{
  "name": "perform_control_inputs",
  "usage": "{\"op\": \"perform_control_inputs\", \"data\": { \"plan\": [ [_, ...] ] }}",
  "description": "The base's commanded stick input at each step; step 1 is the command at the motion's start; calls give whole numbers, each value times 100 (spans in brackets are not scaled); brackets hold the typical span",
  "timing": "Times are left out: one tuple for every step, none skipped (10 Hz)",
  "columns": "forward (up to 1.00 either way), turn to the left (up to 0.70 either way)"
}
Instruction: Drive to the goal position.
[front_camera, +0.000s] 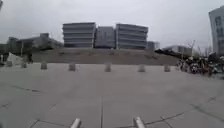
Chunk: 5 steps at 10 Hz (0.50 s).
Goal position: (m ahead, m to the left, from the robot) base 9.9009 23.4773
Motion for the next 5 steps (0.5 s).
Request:
{"op": "perform_control_inputs", "data": {
  "plan": [
    [100,0],
    [100,0],
    [100,0],
    [100,0],
    [100,0]
  ]
}}
